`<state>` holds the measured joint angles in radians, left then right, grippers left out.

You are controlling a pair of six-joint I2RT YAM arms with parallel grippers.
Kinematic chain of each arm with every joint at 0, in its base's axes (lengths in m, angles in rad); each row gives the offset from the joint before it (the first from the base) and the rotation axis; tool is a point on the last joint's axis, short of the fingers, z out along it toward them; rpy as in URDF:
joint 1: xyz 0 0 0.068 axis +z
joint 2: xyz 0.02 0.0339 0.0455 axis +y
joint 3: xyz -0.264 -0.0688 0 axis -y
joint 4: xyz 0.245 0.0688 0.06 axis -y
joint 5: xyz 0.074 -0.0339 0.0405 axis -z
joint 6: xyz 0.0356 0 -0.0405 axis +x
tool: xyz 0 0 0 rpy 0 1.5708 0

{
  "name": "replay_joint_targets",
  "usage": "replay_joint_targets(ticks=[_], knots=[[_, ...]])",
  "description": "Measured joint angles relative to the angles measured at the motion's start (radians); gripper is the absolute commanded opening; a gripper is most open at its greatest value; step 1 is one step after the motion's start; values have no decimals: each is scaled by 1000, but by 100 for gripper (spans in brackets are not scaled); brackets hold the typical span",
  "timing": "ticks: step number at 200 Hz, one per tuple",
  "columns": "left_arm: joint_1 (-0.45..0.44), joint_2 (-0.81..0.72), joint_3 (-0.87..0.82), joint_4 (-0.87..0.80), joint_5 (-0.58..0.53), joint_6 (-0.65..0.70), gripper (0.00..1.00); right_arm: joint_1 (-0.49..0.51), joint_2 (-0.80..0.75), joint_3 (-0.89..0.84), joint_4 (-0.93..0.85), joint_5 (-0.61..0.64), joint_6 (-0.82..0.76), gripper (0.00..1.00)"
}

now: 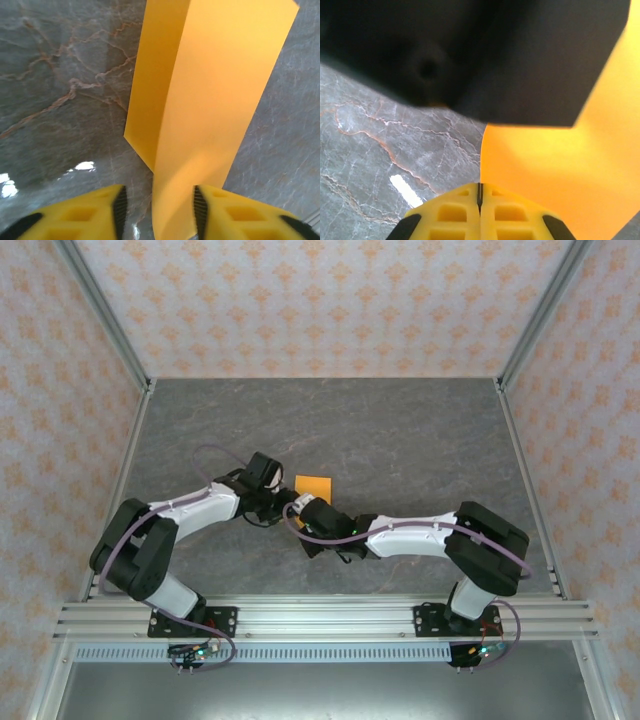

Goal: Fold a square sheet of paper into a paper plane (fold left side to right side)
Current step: Third fold the triangle at the center of the table.

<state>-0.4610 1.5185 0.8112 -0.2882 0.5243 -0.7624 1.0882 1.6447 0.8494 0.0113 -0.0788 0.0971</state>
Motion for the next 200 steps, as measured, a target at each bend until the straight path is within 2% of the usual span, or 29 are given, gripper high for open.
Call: replay_joint_targets(ticks=[20,35,62,77,108,166,200], knots=[[18,-37,29,-50,-17,37,55,0,0,-8,5,-8,13,0],[46,-44,49,-79,-18,57,54,0,0,-10,2,-14,18,0],[78,-27,108,-110,-14,97,36,-2,0,-10,-6,-26,34,0],[79,30,169,-106,14,116,30,-8,0,-11,-6,-37,42,0],[76,180,278,-93,82,156,24,-37,0,-11,-7,-66,57,0],[40,441,459,-93,149,223,21,-77,0,-11,-7,-140,79,0],[16,520,494,-106,155,258,20,-101,0,-11,-7,-177,97,0]])
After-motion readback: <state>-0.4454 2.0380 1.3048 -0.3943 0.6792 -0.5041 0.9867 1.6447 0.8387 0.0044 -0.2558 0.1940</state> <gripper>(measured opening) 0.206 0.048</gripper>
